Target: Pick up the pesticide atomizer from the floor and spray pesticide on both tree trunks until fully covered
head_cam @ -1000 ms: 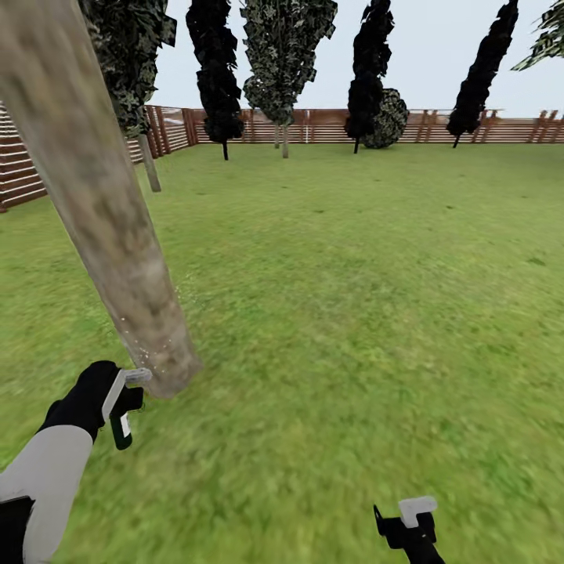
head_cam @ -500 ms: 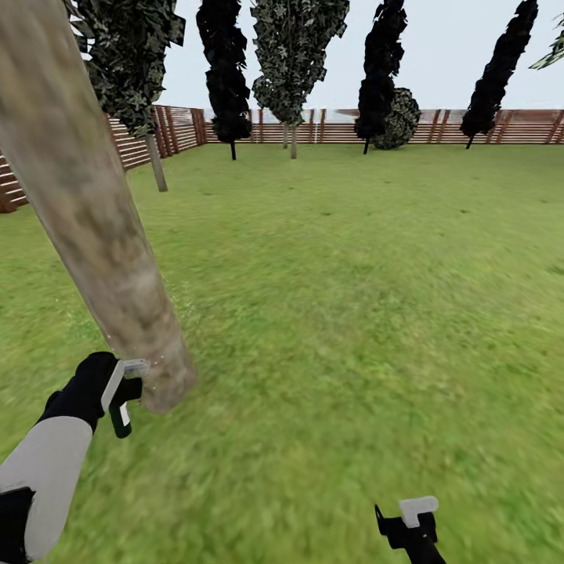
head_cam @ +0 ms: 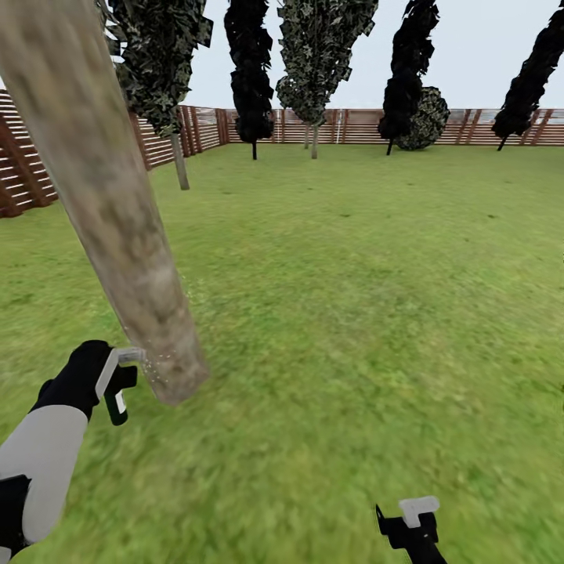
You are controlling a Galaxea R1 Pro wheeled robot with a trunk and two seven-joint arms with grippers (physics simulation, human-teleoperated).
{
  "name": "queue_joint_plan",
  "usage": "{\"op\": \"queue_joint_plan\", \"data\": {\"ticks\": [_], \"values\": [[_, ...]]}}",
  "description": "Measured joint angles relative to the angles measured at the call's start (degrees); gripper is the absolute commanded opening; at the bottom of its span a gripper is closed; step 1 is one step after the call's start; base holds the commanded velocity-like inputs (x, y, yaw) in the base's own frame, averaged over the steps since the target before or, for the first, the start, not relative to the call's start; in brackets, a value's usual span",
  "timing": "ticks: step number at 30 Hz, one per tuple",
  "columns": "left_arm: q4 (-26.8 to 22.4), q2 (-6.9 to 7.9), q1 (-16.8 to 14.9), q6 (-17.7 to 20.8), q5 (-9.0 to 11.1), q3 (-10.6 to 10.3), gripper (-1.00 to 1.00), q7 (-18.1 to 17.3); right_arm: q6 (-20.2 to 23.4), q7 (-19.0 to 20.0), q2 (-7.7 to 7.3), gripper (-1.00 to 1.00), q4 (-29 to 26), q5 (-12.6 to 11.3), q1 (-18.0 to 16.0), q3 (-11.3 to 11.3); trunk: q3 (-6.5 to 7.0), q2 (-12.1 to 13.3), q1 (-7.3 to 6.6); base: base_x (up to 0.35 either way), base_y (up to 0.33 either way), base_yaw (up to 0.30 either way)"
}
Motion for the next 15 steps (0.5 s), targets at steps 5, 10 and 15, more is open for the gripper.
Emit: {"op": "queue_joint_plan", "data": {"ticks": [5,10,15], "values": [[0.00,-0.01,0.24,0.01,0.07,0.00,-1.00,0.00,0.01,0.02,-0.02,1.00,-0.01,0.00,0.00,0.04,0.00,0.00,-0.02,0.201,-0.223,0.000],[0.00,-0.11,0.63,-0.07,0.04,-0.17,-1.00,0.00,0.01,0.03,0.06,1.00,-0.01,0.00,0.00,0.03,0.00,0.00,-0.02,0.234,-0.192,0.000],[0.00,-0.12,0.69,-0.07,-0.02,-0.09,-1.00,0.01,0.00,0.03,0.07,1.00,-0.01,0.00,0.00,0.05,0.00,0.00,0.00,0.119,-0.246,0.000]]}}
